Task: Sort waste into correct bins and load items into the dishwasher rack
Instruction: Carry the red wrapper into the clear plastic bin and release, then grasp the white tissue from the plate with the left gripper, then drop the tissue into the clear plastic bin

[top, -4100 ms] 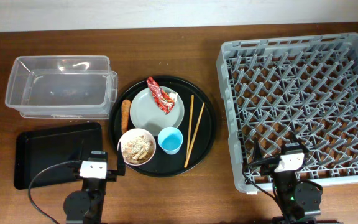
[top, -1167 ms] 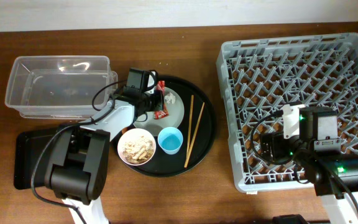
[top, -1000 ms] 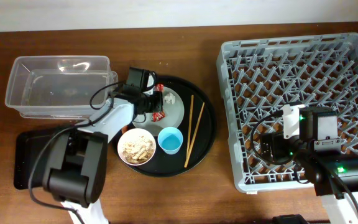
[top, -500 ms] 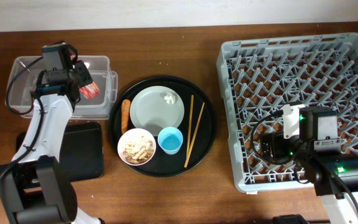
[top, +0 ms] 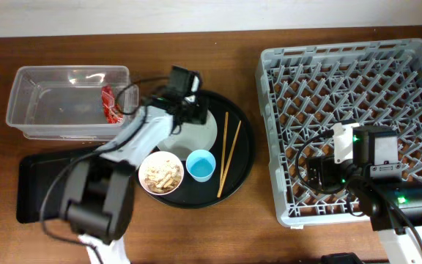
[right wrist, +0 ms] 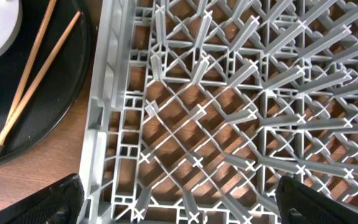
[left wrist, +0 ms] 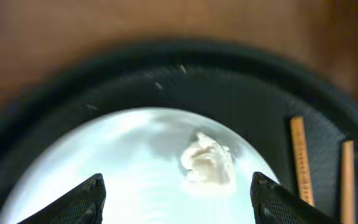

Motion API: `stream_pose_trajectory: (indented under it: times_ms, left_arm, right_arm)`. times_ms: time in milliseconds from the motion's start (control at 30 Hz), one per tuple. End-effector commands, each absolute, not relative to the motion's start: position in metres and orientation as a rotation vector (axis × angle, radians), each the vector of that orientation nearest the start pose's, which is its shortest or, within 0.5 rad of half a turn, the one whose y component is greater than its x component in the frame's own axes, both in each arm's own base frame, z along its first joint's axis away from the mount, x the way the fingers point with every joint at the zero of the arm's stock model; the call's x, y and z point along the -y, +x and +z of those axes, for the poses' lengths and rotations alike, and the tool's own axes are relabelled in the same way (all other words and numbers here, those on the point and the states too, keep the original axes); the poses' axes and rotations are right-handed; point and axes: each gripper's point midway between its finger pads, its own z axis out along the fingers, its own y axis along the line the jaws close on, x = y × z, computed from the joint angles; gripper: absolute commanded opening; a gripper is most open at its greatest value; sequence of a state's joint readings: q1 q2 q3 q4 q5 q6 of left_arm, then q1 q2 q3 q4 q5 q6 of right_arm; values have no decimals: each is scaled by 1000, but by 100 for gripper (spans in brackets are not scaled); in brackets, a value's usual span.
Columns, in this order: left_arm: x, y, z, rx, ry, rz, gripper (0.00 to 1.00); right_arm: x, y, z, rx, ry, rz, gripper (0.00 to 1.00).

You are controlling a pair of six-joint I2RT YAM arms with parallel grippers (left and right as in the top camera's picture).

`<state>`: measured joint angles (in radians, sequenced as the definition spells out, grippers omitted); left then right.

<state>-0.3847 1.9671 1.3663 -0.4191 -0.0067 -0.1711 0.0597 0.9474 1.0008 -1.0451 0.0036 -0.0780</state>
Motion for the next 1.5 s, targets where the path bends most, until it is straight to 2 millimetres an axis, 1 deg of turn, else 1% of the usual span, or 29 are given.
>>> stream_pose_trajectory:
  times_ms: [0, 67, 133, 167, 200, 233, 267, 333, 367, 400, 433, 500, 533, 567, 600, 667, 767, 800, 833, 867, 900, 933, 1000, 1100, 1167, 1267, 1400, 1433, 1467]
  left_arm:
    - [202, 447, 21, -2627, 360, -196, 74]
    - [209, 445, 13, -2634, 380, -202, 71]
    - [214, 444, 12, -2628, 393, -205, 40]
    - [213, 445, 13, -2624, 390, -202, 21]
    - [212, 446, 13, -2623, 388, -194, 8]
    - [208, 448, 14, -2620, 377, -170, 0]
    - [202, 451, 20, -2613, 360, -129, 0]
    - [188, 459, 52, -2589, 316, -100, 0]
    - [174, 465, 84, -2557, 271, -93, 0]
    - [161, 468, 105, -2530, 234, -73, 0]
    - [139, 471, 134, -2490, 171, -32, 0]
    - [73, 472, 182, -2416, 0, 43, 0]
    - [51, 470, 190, -2410, -57, 62, 0]
    - [20, 467, 196, -2408, -134, 92, 0]
    - [-12, 465, 196, -2412, -215, 125, 0]
    - [-61, 460, 186, -2423, -366, 166, 0]
    - [-93, 453, 164, -2474, -458, 150, 0]
    - [-98, 452, 155, -2494, -475, 156, 0]
    - [-101, 452, 145, -2517, -484, 160, 9]
    - [-100, 452, 140, -2530, -485, 160, 29]
    - [-100, 452, 136, -2540, -486, 161, 42]
    - [-100, 451, 137, -2542, -486, 161, 51]
    - [-100, 449, 147, -2527, -484, 161, 57]
    - [-97, 444, 183, -2453, -471, 150, 70]
    - [-91, 438, 191, -2450, -458, 115, 74]
    - [-87, 432, 185, -2488, -456, 95, 75]
    - [-88, 434, 187, -2477, -455, 95, 76]
    - [-88, 437, 189, -2462, -453, 92, 70]
    - [-67, 448, 192, -2457, -260, -28, 33]
  right_arm:
    - [-15, 244, 204, -2532, -169, -13, 98]
    - [-15, 244, 204, -2532, -169, -13, 98]
    - [-14, 244, 204, -2532, -168, -13, 98]
    - [-15, 244, 204, -2532, -169, -13, 98]
    - [-15, 244, 204, -2532, -169, -13, 98]
    - [-15, 244, 204, -2532, -169, -13, 98]
    - [-15, 244, 204, -2532, -169, -13, 98]
    - [-15, 244, 204, -2532, -169, -13, 98]
    - [-14, 244, 204, -2532, -168, -13, 98]
    - [-15, 244, 204, -2532, -169, -13, 98]
    - [-15, 244, 204, -2532, -169, -13, 98]
    - [-15, 244, 204, -2532, -169, -13, 98]
    - [-14, 244, 204, -2532, -169, -13, 98]
    - [-14, 244, 204, -2531, -169, -13, 98]
    - [-15, 245, 204, -2529, -169, -13, 98]
    - [-15, 245, 204, -2529, -169, -13, 98]
    - [-15, 245, 204, -2529, -169, -13, 98]
    - [-15, 245, 204, -2529, -169, -13, 98]
    - [-15, 245, 204, -2529, -169, -13, 98]
    - [-15, 245, 204, -2529, -169, -13, 98]
    - [-14, 245, 204, -2529, -168, -13, 98]
    - [-14, 245, 204, -2529, -169, -13, 98]
    - [-14, 245, 204, -2529, -169, -13, 98]
    - [-15, 245, 204, -2529, -169, -13, 98]
    - [-14, 245, 204, -2529, -168, -13, 98]
    - [-14, 245, 204, -2529, -168, -13, 98]
    - [-15, 245, 204, -2529, -169, -12, 98]
    - [-15, 244, 204, -2530, -169, -12, 98]
    - [-15, 244, 204, -2532, -169, -12, 98]
